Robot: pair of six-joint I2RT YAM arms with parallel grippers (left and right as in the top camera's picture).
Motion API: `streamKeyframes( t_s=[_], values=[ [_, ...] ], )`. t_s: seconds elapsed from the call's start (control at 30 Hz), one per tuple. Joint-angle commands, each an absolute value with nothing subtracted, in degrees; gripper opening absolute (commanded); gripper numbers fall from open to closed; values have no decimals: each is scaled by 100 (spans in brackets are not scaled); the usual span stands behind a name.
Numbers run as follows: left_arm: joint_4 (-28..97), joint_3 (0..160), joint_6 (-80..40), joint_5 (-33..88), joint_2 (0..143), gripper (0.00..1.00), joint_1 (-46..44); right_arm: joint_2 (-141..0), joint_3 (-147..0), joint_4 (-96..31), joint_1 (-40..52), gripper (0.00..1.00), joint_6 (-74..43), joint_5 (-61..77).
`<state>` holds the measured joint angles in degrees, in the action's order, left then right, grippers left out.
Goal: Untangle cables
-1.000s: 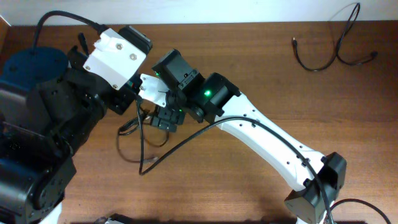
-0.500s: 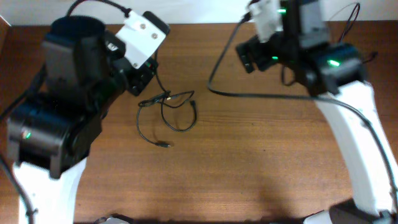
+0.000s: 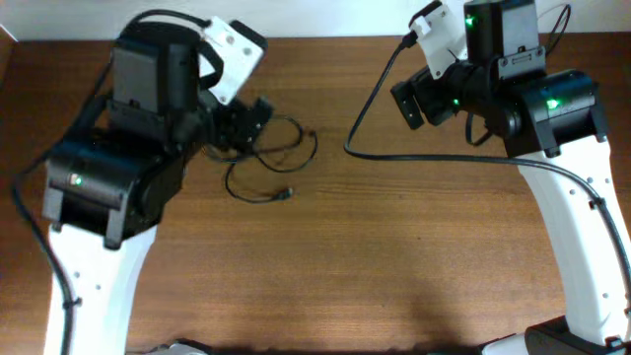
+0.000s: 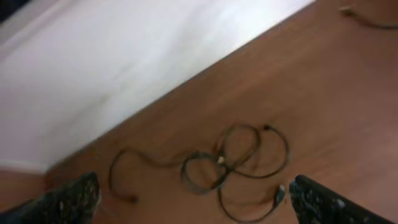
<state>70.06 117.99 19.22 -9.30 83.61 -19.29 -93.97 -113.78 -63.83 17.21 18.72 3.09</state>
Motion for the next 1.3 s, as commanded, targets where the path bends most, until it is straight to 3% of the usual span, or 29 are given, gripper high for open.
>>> streamKeyframes(
  t_s=[0.0,0.13,0.23,0.3,0.47,0.6,0.67,0.77,0.97,1.13,1.27],
  values=[
    [6163,11797,1208,-2099,8276,99,-1896,-9393,-11391,-6407,1682,99,1927,368],
    [3938,11861,1367,-1452,8193,99,-1896,-9393,-11391,-6523,1686,98,1905,410],
    [4143,11590,2108,-1284,8228,99,-1909,-9395,-11391,-6619,1686,98,1905,388],
    [3933,10871,1935,-1205,7942,99,-1905,-9395,-11391,-6628,1686,99,1905,390],
    [1028,6108,2561,-1177,5951,99,-1780,-9395,-11391,-6879,1686,98,1905,390],
    [-681,3828,2539,-1326,5081,99,-1374,-9395,-11391,-6879,1686,99,1903,506],
    [-346,3734,2123,-1737,5116,99,-1372,-9395,-11391,-6888,1686,98,1903,696],
    [1245,4106,1824,-1796,5612,99,-1363,-9395,-11391,-6993,1686,98,1898,738],
    [3343,5892,-792,-2141,7098,99,-1096,-9400,-11389,-7338,1728,98,1837,705],
    [3610,6014,-2620,-3441,7662,99,-1063,-9400,-11389,-7382,1730,99,1837,709],
    [3256,6016,-3061,-3413,8541,99,-1013,-9400,-11389,-7422,1728,98,1837,709]
  ],
)
